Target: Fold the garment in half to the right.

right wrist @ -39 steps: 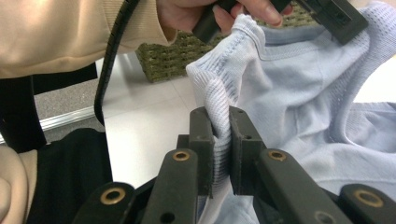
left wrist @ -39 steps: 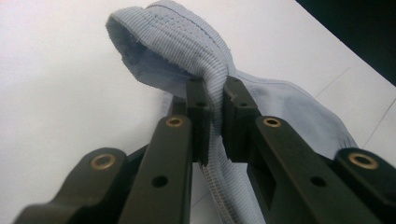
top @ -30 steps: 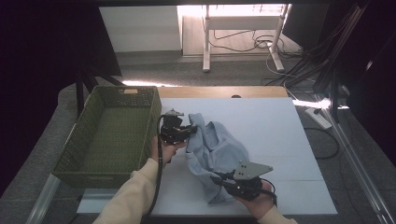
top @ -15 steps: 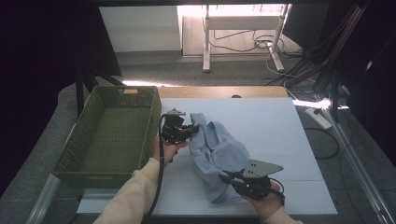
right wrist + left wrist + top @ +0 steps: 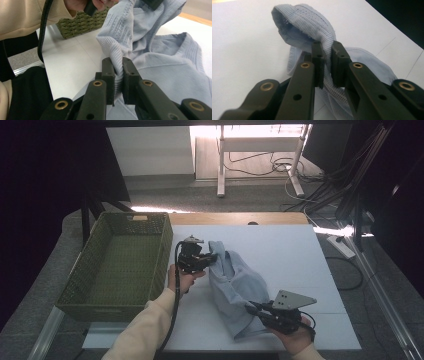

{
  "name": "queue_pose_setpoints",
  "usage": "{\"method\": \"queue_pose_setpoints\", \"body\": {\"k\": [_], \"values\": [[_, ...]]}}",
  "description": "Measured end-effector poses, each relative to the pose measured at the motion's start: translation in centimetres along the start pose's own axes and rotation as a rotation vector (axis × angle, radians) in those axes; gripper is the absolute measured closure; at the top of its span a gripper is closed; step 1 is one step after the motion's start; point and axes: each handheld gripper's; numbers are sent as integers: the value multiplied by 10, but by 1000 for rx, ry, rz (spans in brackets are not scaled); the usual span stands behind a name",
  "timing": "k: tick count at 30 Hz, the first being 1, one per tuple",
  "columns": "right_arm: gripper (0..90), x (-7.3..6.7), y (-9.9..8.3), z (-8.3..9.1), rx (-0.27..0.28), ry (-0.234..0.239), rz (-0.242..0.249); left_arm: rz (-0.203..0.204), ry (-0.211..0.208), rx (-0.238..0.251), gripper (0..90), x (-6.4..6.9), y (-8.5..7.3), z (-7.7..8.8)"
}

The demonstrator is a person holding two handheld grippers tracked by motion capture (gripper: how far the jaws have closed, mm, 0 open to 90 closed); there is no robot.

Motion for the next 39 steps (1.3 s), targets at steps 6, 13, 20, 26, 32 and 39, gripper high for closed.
{"method": "queue_pose_setpoints", "body": {"k": [6,13,20,26,32,39], "values": [[823,3,-4,5,-8,-17,-9,-6,-1,-9,814,2,2,-4],[823,7,-8,11,-14,-29,-30,-19,3,-26,813,5,4,-9],[823,10,-13,15,-30,-40,-42,-27,8,-38,811,7,6,-15],[824,14,-15,21,-29,-54,-56,-38,7,-54,810,9,8,-19],[824,18,-20,26,-38,-70,-77,-53,9,-66,809,12,9,-23],[824,19,-22,30,-44,-81,-83,-59,9,-75,809,15,11,-28]]}}
Point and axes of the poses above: each handheld gripper's, and its own axes: z roughly backward along the jaws, y roughly out of its top, x roughly to its right
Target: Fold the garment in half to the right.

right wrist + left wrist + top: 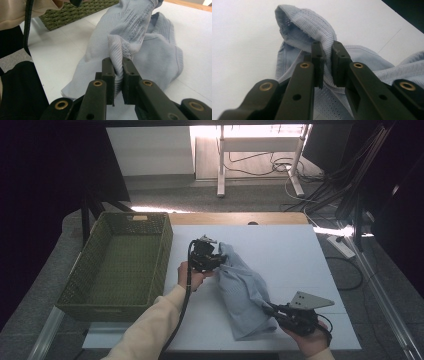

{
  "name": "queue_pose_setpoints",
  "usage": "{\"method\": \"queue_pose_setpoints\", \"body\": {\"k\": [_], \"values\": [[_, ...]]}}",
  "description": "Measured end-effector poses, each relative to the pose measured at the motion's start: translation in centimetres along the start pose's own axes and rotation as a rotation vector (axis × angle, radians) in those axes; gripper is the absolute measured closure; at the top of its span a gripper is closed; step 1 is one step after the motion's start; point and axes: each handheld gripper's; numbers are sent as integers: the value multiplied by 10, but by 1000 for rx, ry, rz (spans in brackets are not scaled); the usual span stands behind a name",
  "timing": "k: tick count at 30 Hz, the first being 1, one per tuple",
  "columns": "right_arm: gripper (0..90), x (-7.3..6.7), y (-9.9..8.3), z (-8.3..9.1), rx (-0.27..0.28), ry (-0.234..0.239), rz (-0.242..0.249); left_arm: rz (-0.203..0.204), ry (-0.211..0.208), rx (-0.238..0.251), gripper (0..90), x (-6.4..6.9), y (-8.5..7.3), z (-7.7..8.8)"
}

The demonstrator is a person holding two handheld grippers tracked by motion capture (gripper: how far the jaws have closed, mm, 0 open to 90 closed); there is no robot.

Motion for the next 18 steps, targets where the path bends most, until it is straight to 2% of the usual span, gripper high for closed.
{"method": "queue_pose_setpoints", "body": {"k": [18], "values": [[824,3,-1,2,-9,-22,0,12,4,-9,812,1,-1,-10]]}}
Point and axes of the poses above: each handheld gripper's, and its own axes: z roughly backward along the jaws, y roughly out of its top, x roughly to its right
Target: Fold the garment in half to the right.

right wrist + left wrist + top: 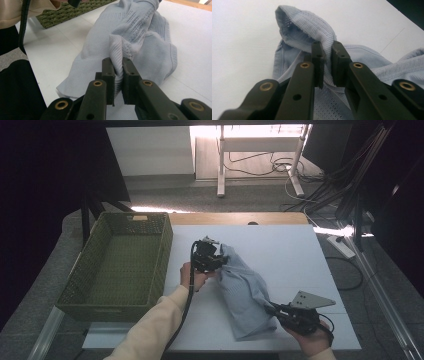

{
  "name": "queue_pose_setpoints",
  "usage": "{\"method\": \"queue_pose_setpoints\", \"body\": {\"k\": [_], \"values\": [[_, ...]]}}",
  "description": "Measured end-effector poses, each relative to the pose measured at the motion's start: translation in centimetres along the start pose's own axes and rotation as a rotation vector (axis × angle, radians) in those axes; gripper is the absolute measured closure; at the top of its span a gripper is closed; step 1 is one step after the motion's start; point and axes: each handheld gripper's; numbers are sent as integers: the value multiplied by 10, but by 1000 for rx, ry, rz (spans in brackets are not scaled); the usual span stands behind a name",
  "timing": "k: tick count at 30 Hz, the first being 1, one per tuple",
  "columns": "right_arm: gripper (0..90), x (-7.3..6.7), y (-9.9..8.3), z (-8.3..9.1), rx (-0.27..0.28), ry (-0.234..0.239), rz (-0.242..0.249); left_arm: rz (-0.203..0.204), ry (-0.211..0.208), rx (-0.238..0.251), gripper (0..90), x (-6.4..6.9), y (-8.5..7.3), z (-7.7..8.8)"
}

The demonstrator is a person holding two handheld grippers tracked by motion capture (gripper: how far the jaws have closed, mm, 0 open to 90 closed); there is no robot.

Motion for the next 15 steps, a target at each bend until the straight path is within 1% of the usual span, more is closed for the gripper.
{"method": "queue_pose_setpoints", "body": {"k": [6,10,15], "values": [[824,2,0,0,-8,-4,-6,-2,4,1,812,1,1,-3],[824,6,-2,-2,-19,-11,-18,6,4,-4,812,0,1,-8],[824,9,-3,-1,-27,-17,-33,0,5,-9,812,1,3,-11]]}}
Point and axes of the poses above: each handheld gripper's, and its own axes: z roughly backward along the jaws, y roughly out of its top, x roughly to its right
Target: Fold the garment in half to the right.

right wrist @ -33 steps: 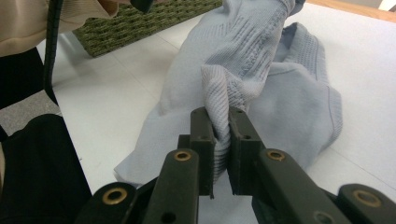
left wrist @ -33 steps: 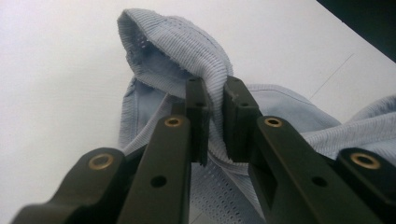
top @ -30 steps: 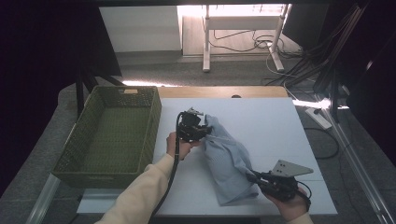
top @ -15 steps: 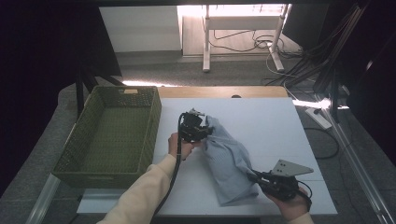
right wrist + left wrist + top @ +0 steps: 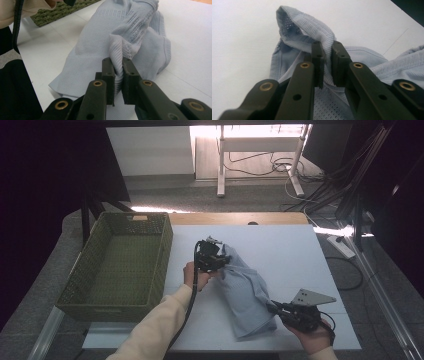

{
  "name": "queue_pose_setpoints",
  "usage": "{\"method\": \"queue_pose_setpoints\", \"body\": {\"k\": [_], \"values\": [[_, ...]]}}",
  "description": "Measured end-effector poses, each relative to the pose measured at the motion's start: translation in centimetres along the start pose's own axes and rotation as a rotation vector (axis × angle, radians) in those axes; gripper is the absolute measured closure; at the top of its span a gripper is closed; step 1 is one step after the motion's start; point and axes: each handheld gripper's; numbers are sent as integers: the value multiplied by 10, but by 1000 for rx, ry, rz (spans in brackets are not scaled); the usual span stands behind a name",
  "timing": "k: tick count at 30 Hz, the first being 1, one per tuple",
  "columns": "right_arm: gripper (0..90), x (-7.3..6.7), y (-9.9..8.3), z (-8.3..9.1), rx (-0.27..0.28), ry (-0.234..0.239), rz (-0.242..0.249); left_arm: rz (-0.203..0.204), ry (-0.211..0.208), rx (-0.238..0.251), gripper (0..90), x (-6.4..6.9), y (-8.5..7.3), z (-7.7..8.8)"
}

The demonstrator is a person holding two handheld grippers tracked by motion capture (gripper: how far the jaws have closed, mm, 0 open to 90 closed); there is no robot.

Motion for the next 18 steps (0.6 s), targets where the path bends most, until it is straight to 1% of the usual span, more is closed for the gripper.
{"method": "queue_pose_setpoints", "body": {"k": [5,7,12,18], "values": [[824,0,0,0,3,5,-15,0,3,1,811,1,2,-1],[824,0,1,1,3,2,-13,-1,3,-2,812,1,2,-1],[824,2,1,3,-2,-18,-9,-2,5,-8,811,2,4,-5],[824,4,0,3,-19,-29,-24,-5,5,-27,810,3,6,-13]]}}
Point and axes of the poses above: each handheld gripper's, and its own axes: z roughly backward along the jaws, y roughly out of its top, x roughly to its right
